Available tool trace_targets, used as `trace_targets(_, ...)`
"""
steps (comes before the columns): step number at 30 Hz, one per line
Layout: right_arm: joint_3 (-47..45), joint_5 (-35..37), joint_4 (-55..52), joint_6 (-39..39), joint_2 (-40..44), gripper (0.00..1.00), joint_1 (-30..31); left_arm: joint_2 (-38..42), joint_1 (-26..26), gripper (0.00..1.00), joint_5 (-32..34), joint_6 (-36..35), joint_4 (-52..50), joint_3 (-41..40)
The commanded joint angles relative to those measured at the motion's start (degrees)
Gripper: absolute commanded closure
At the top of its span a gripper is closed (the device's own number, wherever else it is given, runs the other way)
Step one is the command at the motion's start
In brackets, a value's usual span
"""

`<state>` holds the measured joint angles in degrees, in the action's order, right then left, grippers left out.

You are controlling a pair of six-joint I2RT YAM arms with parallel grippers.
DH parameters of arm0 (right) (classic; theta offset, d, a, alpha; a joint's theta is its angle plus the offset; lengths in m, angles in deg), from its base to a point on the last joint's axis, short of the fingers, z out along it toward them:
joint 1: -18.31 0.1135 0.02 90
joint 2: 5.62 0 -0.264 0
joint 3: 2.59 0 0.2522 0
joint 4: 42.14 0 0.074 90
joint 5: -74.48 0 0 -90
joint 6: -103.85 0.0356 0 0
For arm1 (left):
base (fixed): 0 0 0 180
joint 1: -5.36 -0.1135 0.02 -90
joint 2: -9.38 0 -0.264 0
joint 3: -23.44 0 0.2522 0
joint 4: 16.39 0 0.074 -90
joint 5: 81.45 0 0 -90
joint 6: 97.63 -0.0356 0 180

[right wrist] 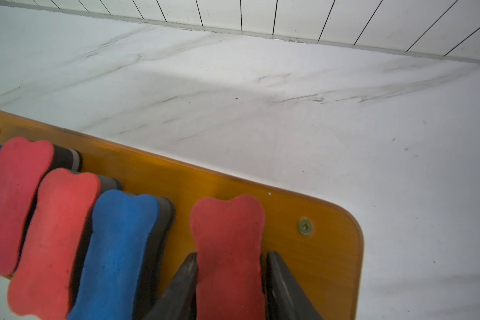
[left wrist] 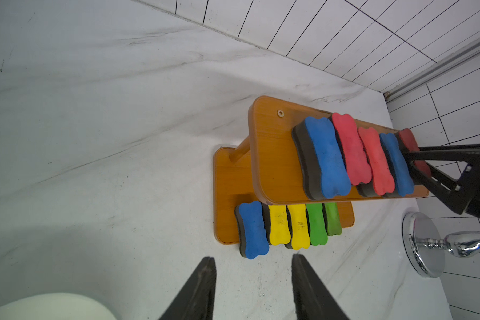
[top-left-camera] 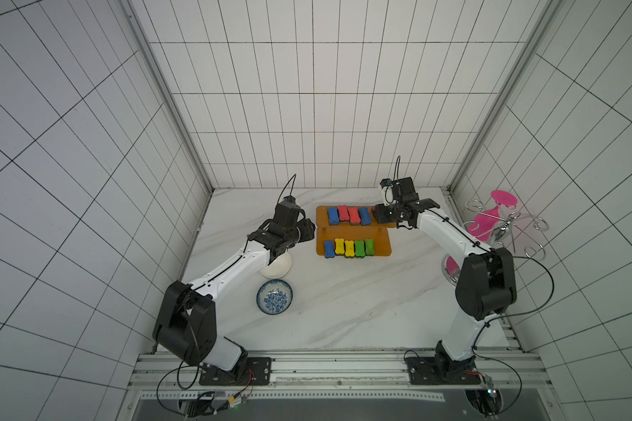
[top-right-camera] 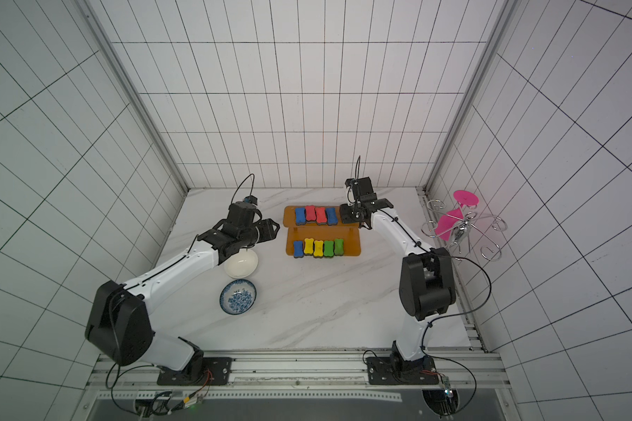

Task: Remove the whiteboard erasers from the shelf
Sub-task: Pick up the whiteboard eraser from the shelf.

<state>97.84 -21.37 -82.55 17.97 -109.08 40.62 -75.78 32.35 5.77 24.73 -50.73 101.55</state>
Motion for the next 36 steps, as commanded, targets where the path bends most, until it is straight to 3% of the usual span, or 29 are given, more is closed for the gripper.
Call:
trace_targets(1,2.1,1.7,-1.7,1.4,-2.0,0.65,0.8,2.1,0.5,0.52,1.4,-1.3,-2.5,-0.3)
trace_targets(10,1.0,5.4,-1.1,8.2,0.4,0.72,2.0,5.0,0.5,0.52,3.9,-2.8,-6.0,-1.4)
trace_targets(25,-7.4,13.9,3.6,18.2,11.9,0.78,5.4,5.7,1.4,0.52,8.7,-3.0,-10.9,-0.9)
trace_targets(31,-15.4,18.4,3.5,21.1,19.6,0.79,9.6,6.2,2.3,0.52,8.5,-2.9,-11.7,-0.2)
trace_targets(36,-27.6,22.2,2.5,26.7,28.9,0.79,14.7,7.7,2.4,0.52,8.5,-3.4,-11.5,-1.7)
